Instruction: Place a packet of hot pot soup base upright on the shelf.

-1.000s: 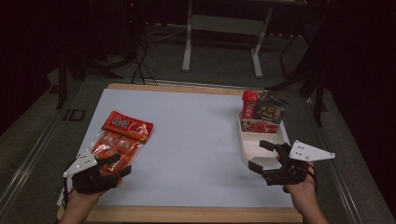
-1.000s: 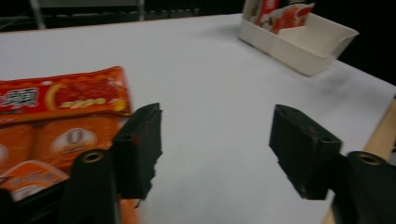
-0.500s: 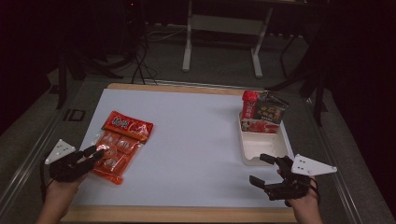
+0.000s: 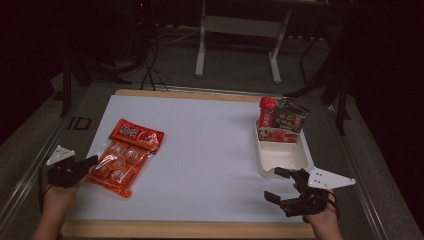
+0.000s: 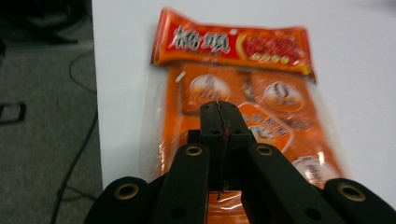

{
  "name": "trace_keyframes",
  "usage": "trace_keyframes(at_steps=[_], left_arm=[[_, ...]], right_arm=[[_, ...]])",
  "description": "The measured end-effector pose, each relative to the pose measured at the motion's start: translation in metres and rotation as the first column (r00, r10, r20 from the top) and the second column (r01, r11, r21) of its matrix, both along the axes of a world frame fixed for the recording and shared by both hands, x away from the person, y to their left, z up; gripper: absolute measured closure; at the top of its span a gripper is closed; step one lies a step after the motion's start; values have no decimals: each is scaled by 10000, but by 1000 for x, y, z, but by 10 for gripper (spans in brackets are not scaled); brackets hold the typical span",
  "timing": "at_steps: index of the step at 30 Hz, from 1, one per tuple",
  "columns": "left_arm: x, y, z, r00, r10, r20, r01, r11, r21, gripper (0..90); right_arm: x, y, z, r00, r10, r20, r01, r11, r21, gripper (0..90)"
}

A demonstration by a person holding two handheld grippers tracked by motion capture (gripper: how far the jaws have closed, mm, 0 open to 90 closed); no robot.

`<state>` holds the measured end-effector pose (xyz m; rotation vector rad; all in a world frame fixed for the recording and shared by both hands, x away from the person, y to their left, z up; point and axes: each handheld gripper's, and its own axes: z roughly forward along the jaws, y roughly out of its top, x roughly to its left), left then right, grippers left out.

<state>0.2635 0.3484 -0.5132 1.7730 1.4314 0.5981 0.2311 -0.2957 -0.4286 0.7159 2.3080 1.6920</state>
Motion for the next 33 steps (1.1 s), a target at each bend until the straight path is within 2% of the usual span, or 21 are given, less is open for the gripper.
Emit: trace_keyframes(at_steps=[1, 3, 4, 7, 9, 11, 12, 15, 18, 20, 21, 25, 33], left_arm=[[2, 1, -2, 9999, 17, -145, -16, 10000, 65, 900], [6, 2, -7, 9991, 236, -346, -216, 9982, 564, 900], [8, 4, -11, 9980, 386, -490, -353, 9972, 664, 900], [11, 7, -18, 9954, 673, -684, -630, 9960, 637, 900], [13, 7, -21, 9946, 542, -887, -483, 9966, 671, 900], [16, 5, -23, 9915, 643, -1131, -526, 9932, 1036, 900], [17, 6, -24, 9909, 651, -1177, -537, 9938, 978, 900], [22, 4, -22, 9907, 452, -1283, -274, 9901, 1376, 900], [29, -3, -19, 9886, 205, -1492, 132, 9751, 2215, 900], [29, -3, -19, 9886, 205, -1492, 132, 9751, 2215, 900], [37, -9, -17, 9863, 221, -1633, 195, 9684, 2487, 900], [37, -12, -18, 9869, 308, -1585, 61, 9739, 2270, 900], [32, -35, -18, 9860, -457, -1603, 753, 9801, 1839, 900]], right_arm=[[0, 0, -1, 10000, -2, 2, 2, 10000, 0, 141], [1, 0, -2, 10000, 31, -76, -32, 10000, -60, 141], [1, 0, -3, 9999, 26, -123, -26, 10000, -48, 142], [2, -1, -3, 9999, 27, -170, -28, 10000, -28, 142], [2, -2, -3, 9999, 10, -162, -10, 10000, -16, 142], [2, -2, -3, 9999, -16, -158, 16, 10000, -13, 142], [1, -3, -3, 9999, -25, -157, 25, 10000, -12, 142], [1, -5, -2, 9998, -58, -181, 58, 10000, 32, 143], [1, -6, -3, 9997, -114, -237, 116, 9999, 68, 143], [1, -6, -3, 9997, -118, -220, 119, 9999, 44, 143], [1, -5, -4, 9996, -121, -266, 122, 9999, 21, 143], [0, -4, -4, 9997, -103, -239, 103, 9999, -21, 143], [1, -4, -5, 9996, -108, -261, 108, 9999, 8, 143]])
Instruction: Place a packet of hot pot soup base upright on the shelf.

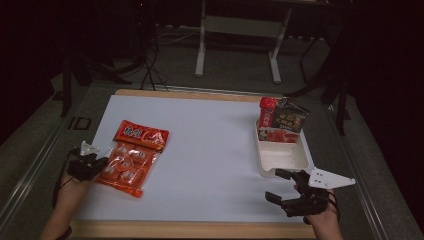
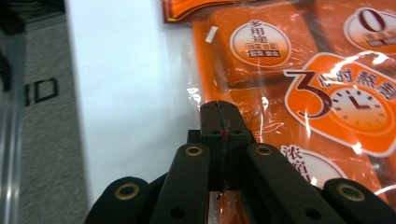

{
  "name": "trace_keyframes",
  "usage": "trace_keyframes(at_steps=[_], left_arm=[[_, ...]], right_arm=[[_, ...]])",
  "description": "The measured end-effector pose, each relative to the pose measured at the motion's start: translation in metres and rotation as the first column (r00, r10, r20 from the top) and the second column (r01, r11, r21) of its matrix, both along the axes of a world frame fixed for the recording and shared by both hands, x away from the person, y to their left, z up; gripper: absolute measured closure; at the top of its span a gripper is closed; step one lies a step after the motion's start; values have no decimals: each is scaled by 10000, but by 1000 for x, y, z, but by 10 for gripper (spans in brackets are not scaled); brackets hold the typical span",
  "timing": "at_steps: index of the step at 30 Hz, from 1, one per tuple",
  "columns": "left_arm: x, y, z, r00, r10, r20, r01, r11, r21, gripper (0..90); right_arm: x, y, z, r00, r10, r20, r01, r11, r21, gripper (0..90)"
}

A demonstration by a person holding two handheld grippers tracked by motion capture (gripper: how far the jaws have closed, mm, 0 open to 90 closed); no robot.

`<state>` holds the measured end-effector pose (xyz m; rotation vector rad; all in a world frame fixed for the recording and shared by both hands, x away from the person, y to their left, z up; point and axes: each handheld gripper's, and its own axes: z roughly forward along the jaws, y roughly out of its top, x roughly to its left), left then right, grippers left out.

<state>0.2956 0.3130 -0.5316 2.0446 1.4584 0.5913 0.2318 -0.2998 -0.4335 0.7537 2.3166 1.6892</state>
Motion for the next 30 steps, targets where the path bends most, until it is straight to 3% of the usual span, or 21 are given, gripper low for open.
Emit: trace_keyframes(at_steps=[5, 7, 19, 22, 27, 30], left_arm=[[-1, -12, 0, 9993, -361, 4, 361, 9992, -170, 900], [-2, -29, 0, 9971, -757, -68, 755, 9968, -263, 900], [-8, -61, 2, 9893, -1432, -293, 1415, 9884, -543, 900], [-6, -62, 4, 9916, -1240, -365, 1217, 9908, -600, 900], [4, -55, 7, 9979, -654, 25, 654, 9939, -888, 900], [10, -54, 9, 9990, -430, 134, 439, 9955, -837, 900]], right_arm=[[-1, 0, 0, 10000, 15, -15, -15, 10000, -32, 143], [-1, 0, -1, 10000, 19, -32, -19, 10000, -3, 143], [-2, 0, -1, 10000, 27, 7, -27, 10000, -10, 143], [-2, 0, -1, 10000, 28, 4, -28, 10000, -3, 143], [-2, -1, -2, 10000, -1, -4, 1, 10000, -58, 143], [-2, -2, -2, 10000, -25, -15, 25, 10000, -34, 144]])
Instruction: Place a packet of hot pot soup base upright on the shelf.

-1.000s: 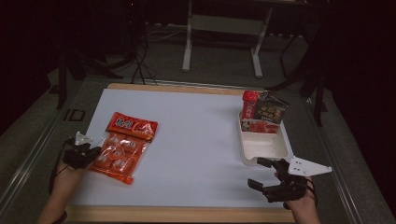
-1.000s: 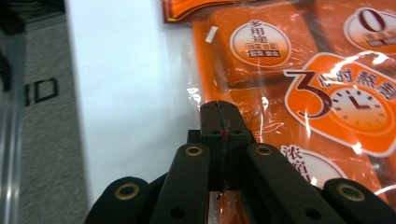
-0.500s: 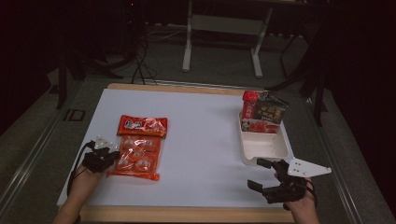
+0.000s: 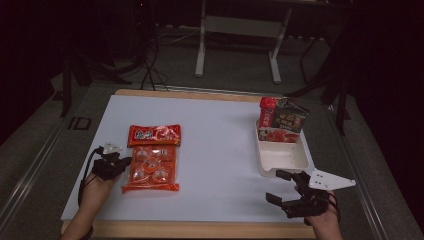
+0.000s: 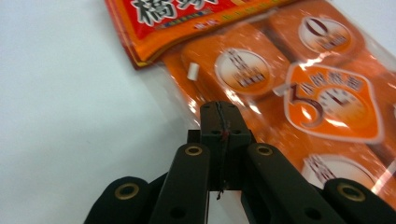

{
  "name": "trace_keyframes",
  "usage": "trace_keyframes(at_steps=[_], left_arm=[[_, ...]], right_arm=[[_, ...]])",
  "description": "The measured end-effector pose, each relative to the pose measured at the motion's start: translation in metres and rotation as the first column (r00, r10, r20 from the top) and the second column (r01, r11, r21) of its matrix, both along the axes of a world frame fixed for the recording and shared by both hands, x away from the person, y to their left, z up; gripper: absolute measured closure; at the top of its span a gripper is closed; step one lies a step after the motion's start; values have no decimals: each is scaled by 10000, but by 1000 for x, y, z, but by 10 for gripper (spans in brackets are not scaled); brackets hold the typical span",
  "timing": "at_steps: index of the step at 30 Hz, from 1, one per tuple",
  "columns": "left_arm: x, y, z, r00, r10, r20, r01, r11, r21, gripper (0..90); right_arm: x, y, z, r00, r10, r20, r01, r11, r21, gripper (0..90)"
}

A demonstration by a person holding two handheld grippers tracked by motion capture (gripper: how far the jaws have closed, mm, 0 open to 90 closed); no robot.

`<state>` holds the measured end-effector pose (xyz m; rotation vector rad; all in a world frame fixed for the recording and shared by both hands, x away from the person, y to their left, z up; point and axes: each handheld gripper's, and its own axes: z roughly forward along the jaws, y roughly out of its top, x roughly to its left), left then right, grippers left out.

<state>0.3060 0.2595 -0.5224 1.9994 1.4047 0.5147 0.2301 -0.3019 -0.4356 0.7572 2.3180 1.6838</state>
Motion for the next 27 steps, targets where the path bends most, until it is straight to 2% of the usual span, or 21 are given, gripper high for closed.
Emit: trace_keyframes(at_steps=[2, 3, 5, 6, 7, 8, 9, 11, 12, 14, 16, 20, 24, 27], left_arm=[[5, 1, 1, 9998, 189, 8, -189, 9998, 86, 900], [8, 2, 2, 9997, 223, 38, -222, 9997, -50, 900], [11, 3, 3, 9984, 511, 258, -515, 9986, 148, 900], [13, 5, 3, 9986, 452, 263, -449, 9989, -148, 900], [15, 5, 3, 9979, 533, 367, -529, 9985, -125, 900], [16, 5, 3, 9984, 474, 309, -471, 9989, -74, 900], [18, 4, 2, 9992, 330, 208, -325, 9992, -238, 900], [21, 1, 0, 9997, 237, 67, -238, 9996, 164, 900], [23, -1, -2, 9999, 131, -18, -130, 9998, 115, 900], [27, -6, -5, 9998, 38, -180, -32, 9995, 307, 900], [29, -9, -6, 9998, 128, -147, -121, 9988, 469, 900], [33, -8, -7, 9996, 91, -281, -80, 9993, 364, 900], [31, -12, -9, 9997, 71, -234, -64, 9995, 295, 900], [31, -22, -9, 9993, -242, -296, 249, 9994, 227, 900]], right_arm=[[0, -1, 0, 10000, -15, -7, 15, 10000, 32, 143], [0, -1, 0, 10000, -30, -5, 30, 10000, 26, 143], [0, -1, 0, 10000, -27, -13, 27, 10000, 18, 143], [0, -1, 0, 10000, -27, -14, 27, 10000, 12, 143], [0, -1, 0, 10000, -26, -12, 26, 10000, 7, 143], [-1, -1, 0, 10000, -29, -11, 29, 10000, 22, 143], [-1, -2, 0, 10000, -35, -3, 35, 10000, 20, 143], [0, -2, 0, 10000, -45, -31, 45, 10000, 26, 143], [0, -2, 0, 10000, -49, -39, 49, 10000, 31, 143], [0, -2, -1, 10000, -48, -43, 48, 10000, 35, 143], [0, -2, -1, 10000, -43, -48, 43, 10000, 9, 143], [0, -1, -1, 10000, -39, -41, 39, 10000, -8, 143], [0, -1, -1, 10000, -28, -65, 28, 10000, 5, 143], [0, 0, -2, 10000, -12, -64, 12, 10000, -24, 143]])
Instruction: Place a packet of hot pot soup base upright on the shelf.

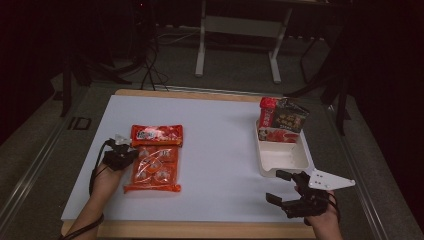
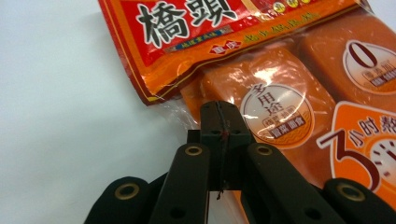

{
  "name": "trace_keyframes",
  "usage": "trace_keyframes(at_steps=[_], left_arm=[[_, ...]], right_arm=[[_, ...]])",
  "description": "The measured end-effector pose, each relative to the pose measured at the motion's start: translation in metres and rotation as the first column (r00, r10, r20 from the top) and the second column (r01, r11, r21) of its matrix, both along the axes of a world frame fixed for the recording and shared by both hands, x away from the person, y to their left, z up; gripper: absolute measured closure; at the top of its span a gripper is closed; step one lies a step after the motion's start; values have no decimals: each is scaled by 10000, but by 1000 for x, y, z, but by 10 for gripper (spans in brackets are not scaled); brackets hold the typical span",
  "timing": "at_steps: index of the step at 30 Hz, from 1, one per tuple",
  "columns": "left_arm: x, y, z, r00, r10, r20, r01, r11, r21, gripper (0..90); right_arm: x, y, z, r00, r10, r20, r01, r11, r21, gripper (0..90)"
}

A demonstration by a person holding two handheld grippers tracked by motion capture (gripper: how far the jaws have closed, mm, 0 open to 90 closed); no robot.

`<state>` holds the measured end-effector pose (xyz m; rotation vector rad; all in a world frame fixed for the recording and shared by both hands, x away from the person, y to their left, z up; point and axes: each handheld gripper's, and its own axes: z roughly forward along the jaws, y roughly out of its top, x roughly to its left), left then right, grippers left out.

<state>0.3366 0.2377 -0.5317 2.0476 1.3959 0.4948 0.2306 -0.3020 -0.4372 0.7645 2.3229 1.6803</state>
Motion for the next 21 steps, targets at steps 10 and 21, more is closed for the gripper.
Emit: trace_keyframes(at_steps=[10, 21], left_arm=[[-2, -51, 2, 9905, -1368, -163, 1367, 9906, -81, 900], [-11, -106, 4, 9626, -2698, -243, 2696, 9629, -125, 900]], right_arm=[[-1, 0, 0, 10000, 38, -20, -38, 10000, 24, 143], [-1, -1, 0, 10000, 41, 1, -41, 10000, 69, 143]])
